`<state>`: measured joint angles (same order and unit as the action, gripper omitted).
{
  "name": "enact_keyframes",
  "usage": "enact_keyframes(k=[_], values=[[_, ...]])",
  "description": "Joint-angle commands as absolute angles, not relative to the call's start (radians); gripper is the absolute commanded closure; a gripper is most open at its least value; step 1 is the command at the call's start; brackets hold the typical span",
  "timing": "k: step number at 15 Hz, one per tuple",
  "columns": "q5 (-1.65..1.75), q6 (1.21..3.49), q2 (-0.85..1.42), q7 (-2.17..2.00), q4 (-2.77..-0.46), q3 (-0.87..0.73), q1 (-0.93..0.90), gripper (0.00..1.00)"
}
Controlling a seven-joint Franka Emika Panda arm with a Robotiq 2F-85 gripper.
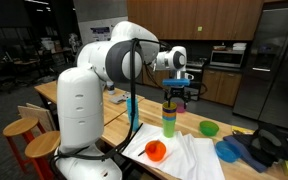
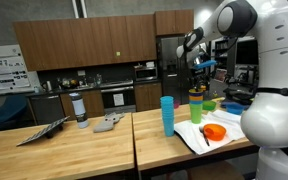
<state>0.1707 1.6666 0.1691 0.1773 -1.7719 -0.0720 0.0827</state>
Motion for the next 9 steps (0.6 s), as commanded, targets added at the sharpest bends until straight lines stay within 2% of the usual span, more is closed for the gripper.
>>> enact_keyframes(k=[1,9], values=[[0.19,1.719,0.167,0.158,-1.791,-0.062,0.07,0.0],[0.179,1.766,0.169,0.15,-1.871,-0.049,0.055,0.0]])
